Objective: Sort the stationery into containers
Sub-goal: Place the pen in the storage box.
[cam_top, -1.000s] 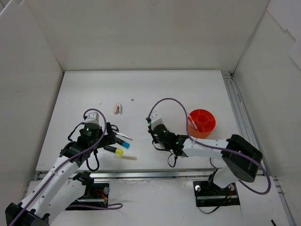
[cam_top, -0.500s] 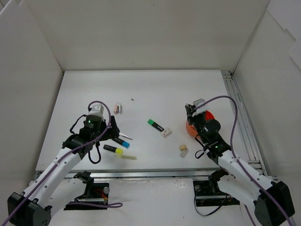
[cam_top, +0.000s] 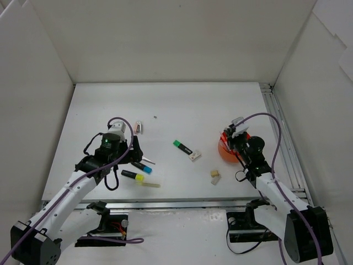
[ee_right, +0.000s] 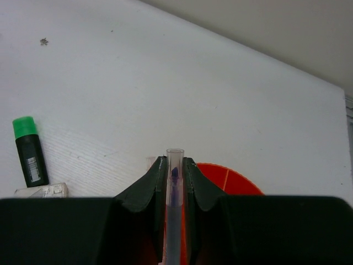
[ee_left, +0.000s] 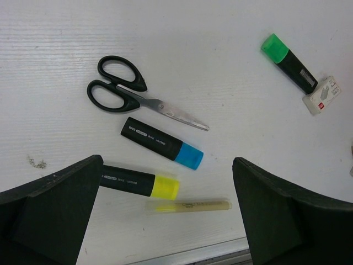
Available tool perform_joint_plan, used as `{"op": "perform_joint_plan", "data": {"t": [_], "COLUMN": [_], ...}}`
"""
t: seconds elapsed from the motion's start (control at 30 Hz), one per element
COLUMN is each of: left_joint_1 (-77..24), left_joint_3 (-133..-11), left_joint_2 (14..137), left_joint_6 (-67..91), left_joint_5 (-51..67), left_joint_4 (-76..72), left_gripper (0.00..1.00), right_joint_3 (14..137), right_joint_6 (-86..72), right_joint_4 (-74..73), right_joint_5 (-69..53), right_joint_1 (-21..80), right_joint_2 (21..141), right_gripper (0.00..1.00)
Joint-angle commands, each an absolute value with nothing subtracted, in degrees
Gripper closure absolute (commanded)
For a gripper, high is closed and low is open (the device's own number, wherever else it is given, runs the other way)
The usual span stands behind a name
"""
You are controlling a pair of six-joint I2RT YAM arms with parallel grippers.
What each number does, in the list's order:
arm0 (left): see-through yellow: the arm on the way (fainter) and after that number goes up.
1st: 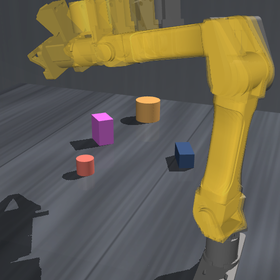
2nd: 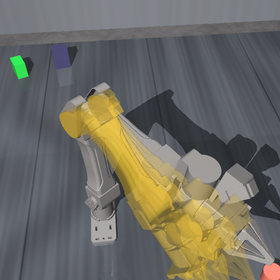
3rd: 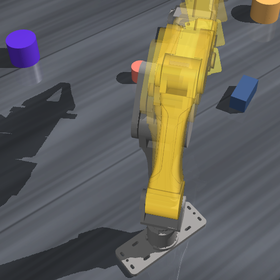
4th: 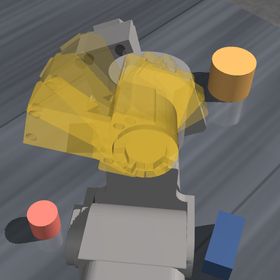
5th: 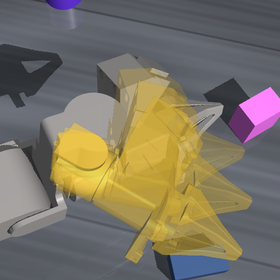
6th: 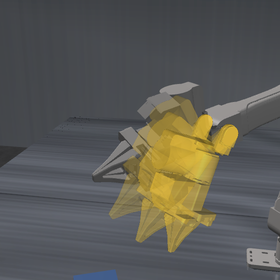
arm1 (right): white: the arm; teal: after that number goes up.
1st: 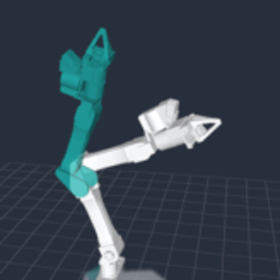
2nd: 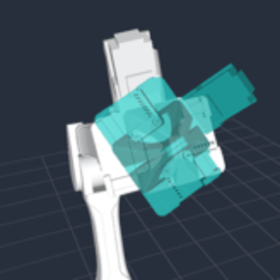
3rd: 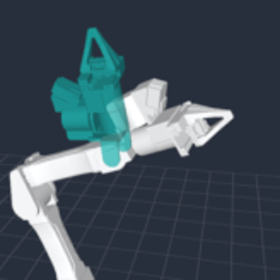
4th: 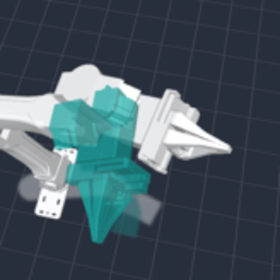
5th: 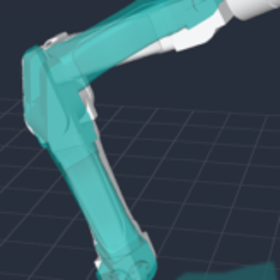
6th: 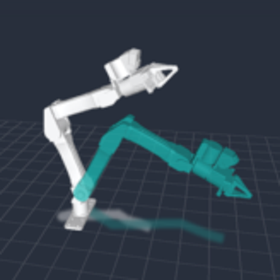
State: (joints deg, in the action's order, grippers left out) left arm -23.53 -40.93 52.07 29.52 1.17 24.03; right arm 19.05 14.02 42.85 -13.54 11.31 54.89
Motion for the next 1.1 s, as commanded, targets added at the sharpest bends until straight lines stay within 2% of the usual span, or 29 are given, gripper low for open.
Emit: {"op": "perform_joint_plan", "data": {"t": [0.0, 0.3, 0.33, 0.4, 0.43, 0.47, 0.6, 0.7, 0.73, 0.83, 0.97, 1.07], "left_joint_1": [-23.7, -23.7, -23.7, -23.7, -23.7, -23.7, -23.7, -23.7, -23.7, -25.6, -33.3, -39.1], "left_joint_3": [-43.6, -42.9, -42.8, -42.8, -42.8, -42.8, -42.8, -42.5, -42.1, -40.0, -37.9, -37.2], "left_joint_2": [51.7, 50.5, 50.6, 50.5, 50.4, 50.4, 50.0, 49.4, 49.2, 48.8, 51.5, 54.2], "left_joint_6": [28.2, 27.9, 27.9, 27.8, 27.9, 27.9, 27.7, 26.7, 26.4, 24.5, 23.6, 21.5], "left_joint_5": [1.9, 3.1, 3.4, 3.7, 4.0, 4.1, 5.0, 6.6, 9.3, 16.0, 20.0, 18.1], "left_joint_4": [20.7, 20.1, 20.2, 20.2, 20.3, 20.5, 21.0, 21.4, 21.4, 18.9, 17.3, 17.3], "left_gripper": [0.01, 0.01, 0.00, 0.01, 0.01, 0.01, 0.00, 0.01, 0.01, 0.01, 0.00, 0.00], "right_joint_3": [21.5, 17.8, 17.7, 16.9, 16.7, 16.2, 16.0, 16.9, 17.3, 21.3, 30.6, 32.4], "right_joint_6": [14.4, 13.7, 13.4, 12.9, 12.5, 12.3, 10.4, 8.0, 5.9, 3.2, 2.0, 0.3], "right_joint_4": [48.6, 48.5, 48.4, 48.4, 48.4, 48.4, 48.3, 47.8, 47.6, 42.6, 26.2, 23.8], "right_joint_5": [-20.9, -20.9, -20.9, -21.1, -21.2, -21.4, -22.4, -22.9, -22.8, -24.3, -23.8, -24.2], "right_joint_1": [10.4, 10.1, 10.0, 9.9, 10.0, 10.0, 10.0, 9.9, 9.9, 10.0, 10.5, 11.1], "right_joint_2": [56.2, 52.3, 51.0, 49.8, 48.8, 48.3, 46.5, 45.3, 45.0, 45.5, 47.6, 49.3], "right_gripper": [0.99, 0.83, 0.76, 0.69, 0.60, 0.56, 0.48, 0.29, 0.19, 0.02, 0.02, 0.02]}}
